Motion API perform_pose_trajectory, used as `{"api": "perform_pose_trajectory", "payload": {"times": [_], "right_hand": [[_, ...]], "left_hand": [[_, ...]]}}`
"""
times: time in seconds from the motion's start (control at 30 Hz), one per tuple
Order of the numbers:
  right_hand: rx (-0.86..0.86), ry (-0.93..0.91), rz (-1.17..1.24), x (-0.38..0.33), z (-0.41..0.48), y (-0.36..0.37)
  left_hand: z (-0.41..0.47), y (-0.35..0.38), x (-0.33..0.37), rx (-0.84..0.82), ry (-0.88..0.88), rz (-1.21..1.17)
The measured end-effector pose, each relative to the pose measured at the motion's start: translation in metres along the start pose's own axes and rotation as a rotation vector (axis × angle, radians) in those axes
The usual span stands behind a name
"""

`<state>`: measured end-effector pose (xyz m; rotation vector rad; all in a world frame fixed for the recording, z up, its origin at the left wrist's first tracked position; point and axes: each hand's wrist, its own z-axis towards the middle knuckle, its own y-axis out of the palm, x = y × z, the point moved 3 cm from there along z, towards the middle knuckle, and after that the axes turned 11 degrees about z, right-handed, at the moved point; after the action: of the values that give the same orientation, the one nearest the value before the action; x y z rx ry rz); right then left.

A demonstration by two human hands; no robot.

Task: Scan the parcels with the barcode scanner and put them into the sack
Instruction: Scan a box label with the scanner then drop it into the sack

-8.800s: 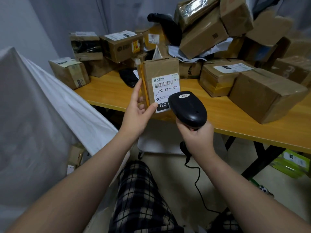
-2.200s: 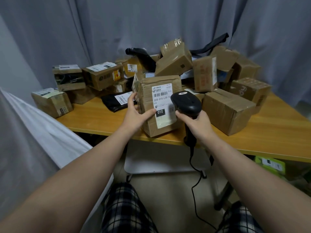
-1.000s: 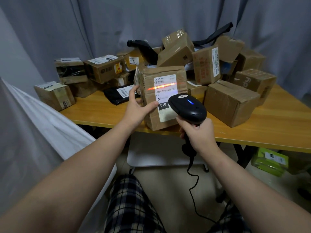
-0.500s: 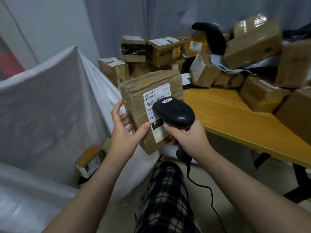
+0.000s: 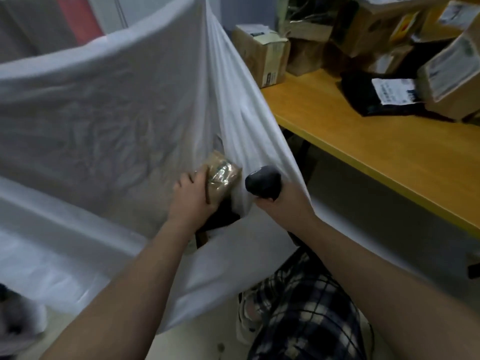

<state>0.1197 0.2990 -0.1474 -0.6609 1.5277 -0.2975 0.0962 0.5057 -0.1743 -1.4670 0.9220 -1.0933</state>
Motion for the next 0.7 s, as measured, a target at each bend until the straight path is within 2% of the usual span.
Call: {"api": "perform_pose_trajectory", "payload": {"times": [0.1,0.17,0.23,0.3,0.37,0.4,0.43,0.5,0.57,0.63,0.7], "right_hand": [[-0.119,0.070,-0.194,0.022,0.008,0.009],[-0.126,0.060,-0.283,0.033,0.008,0.008],[-0.011,0.024,-0.421,0.039,0.005,0.004],[0.211,-0.006,-0.432,0.041,-0.002,-0.005],[0.425,-0.065,-0.357,0.043,-0.010,-0.017],[0.455,-0.073,-0.313,0.044,-0.011,-0.023],[0.408,-0.034,-0.237,0.045,-0.011,-0.027],[0.124,0.171,-0.048,0.051,-0.004,-0.027],[-0.148,0.278,-0.001,0.049,-0.004,-0.020],[-0.208,0.264,-0.003,0.038,-0.008,-0.015],[-0.141,0.259,0.107,0.020,-0.013,-0.021]], "left_hand": [[0.019,0.044,0.002,-0.211,0.120,0.278],[0.027,0.062,0.007,-0.205,0.166,0.362],[0.032,0.071,0.018,-0.122,0.185,0.360],[0.035,0.077,0.025,-0.080,0.172,0.316],[0.036,0.083,0.021,-0.148,0.100,0.269],[0.036,0.084,0.015,-0.205,0.054,0.241],[0.035,0.085,0.008,-0.270,0.019,0.224],[0.030,0.085,-0.006,-0.393,-0.007,0.266],[0.018,0.082,-0.019,-0.541,-0.003,0.305],[0.005,0.088,-0.035,-0.711,0.000,0.303],[-0.010,0.085,-0.045,-0.734,-0.044,0.301]]}}
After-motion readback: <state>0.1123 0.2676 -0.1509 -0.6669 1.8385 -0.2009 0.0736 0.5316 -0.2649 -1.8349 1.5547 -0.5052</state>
